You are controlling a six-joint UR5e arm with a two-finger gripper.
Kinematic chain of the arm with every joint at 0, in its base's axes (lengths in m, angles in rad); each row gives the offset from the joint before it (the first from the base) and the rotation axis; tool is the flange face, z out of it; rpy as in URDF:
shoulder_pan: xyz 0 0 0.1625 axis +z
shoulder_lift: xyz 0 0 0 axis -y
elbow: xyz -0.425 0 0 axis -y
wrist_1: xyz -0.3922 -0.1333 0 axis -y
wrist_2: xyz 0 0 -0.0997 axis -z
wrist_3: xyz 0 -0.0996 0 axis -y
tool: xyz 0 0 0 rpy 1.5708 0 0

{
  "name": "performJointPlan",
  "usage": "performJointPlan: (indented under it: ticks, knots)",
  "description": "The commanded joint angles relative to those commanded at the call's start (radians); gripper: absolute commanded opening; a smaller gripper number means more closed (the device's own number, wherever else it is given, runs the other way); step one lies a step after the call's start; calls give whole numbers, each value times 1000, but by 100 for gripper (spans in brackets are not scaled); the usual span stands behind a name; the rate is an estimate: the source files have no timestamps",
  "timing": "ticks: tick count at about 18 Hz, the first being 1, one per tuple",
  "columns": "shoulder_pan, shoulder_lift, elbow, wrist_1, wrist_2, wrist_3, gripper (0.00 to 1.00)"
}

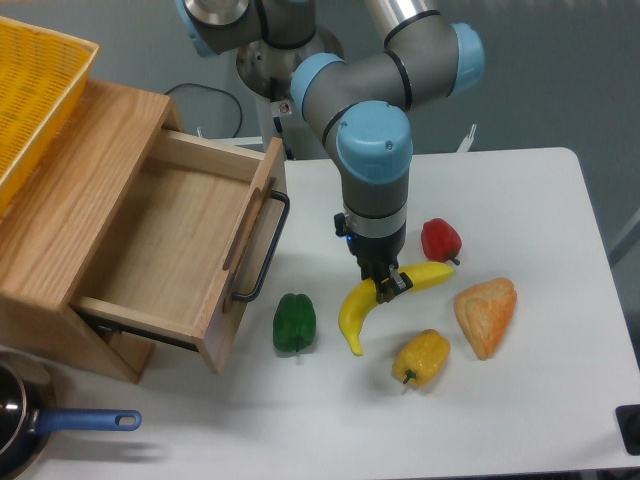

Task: Place the banana in the top drawer
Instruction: 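Close the gripper on the yellow banana's stem end and lift it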

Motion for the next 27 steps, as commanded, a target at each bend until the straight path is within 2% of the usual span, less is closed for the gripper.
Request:
performJointPlan:
  ticks: [8,12,27]
  knots:
    - [2,2,20,-45,2,-44,45]
    - [3,0,57,-118,5,-93,45]
    - [-3,17,75,-161,-6,-281,45]
